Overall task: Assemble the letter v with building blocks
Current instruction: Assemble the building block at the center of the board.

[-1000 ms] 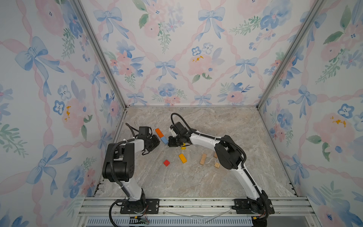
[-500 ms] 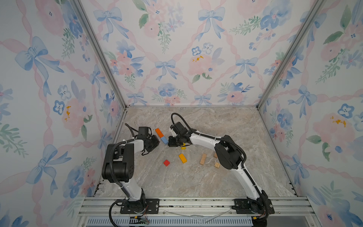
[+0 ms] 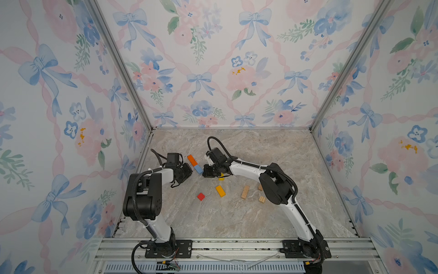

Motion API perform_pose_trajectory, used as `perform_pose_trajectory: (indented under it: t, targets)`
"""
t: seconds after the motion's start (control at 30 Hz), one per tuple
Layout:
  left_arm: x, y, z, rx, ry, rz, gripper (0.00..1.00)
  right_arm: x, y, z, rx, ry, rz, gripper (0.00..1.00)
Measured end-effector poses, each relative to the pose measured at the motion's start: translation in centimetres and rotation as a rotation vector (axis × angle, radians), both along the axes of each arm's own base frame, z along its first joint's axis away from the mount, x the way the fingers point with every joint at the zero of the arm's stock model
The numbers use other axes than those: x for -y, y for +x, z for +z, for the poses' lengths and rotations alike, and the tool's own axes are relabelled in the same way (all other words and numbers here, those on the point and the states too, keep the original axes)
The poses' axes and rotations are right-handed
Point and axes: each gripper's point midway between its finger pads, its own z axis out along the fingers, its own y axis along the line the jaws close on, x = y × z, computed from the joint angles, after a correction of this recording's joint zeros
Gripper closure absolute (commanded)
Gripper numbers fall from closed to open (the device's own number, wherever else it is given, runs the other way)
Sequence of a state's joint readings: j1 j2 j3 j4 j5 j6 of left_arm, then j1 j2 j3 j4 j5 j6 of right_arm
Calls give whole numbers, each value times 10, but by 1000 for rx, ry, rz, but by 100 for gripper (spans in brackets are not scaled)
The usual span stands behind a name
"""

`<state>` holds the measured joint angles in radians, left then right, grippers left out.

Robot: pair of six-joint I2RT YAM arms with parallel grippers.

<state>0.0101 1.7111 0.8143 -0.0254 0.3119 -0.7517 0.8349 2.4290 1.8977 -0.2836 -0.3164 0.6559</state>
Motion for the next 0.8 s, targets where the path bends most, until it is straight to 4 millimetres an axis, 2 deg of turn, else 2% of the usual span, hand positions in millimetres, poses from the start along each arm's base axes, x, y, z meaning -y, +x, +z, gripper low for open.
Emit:
perform_pose_trajectory:
  t: [0.8]
  targets:
    - [0,0,0,0,0,0,100,-5,3,1,-19,17,-16,100]
